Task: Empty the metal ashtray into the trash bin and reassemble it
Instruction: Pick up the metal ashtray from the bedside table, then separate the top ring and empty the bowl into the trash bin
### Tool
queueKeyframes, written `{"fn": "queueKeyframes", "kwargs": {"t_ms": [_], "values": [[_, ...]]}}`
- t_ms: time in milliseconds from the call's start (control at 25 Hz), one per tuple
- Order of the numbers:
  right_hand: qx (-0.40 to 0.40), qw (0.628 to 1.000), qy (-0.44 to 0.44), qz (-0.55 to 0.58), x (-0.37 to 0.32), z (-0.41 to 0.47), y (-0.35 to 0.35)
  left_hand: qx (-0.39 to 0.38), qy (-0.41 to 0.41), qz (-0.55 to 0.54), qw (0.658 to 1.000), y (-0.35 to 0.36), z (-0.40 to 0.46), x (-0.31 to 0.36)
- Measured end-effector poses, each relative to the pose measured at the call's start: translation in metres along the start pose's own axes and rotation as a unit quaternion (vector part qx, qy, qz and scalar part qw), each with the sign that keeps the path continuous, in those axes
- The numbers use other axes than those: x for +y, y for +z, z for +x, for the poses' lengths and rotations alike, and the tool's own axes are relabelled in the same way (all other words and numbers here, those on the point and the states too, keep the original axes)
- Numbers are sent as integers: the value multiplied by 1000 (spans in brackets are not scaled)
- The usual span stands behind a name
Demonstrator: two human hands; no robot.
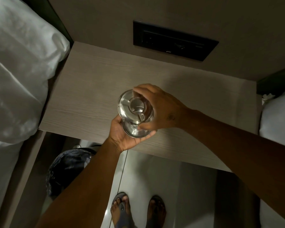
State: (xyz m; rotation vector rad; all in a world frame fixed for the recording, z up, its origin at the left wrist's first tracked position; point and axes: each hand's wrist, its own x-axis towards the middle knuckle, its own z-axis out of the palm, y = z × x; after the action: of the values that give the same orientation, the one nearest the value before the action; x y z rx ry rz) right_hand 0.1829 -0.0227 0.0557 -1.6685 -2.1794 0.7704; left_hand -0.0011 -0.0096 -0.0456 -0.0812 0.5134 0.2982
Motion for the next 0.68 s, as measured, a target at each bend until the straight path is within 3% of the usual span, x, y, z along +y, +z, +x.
{"fn": "queueKeyframes", "kwargs": {"t_ms": [160, 480, 680], "values": [[41, 996, 77, 7, 13, 1, 2, -9, -42, -5, 999, -18, -21, -23], [-24, 991, 132, -26, 25, 8, 54, -3, -68, -9, 998, -33, -59, -40], [-60, 987, 147, -39, 20, 16, 56, 18, -43, 5, 999, -31, -63, -35]]}}
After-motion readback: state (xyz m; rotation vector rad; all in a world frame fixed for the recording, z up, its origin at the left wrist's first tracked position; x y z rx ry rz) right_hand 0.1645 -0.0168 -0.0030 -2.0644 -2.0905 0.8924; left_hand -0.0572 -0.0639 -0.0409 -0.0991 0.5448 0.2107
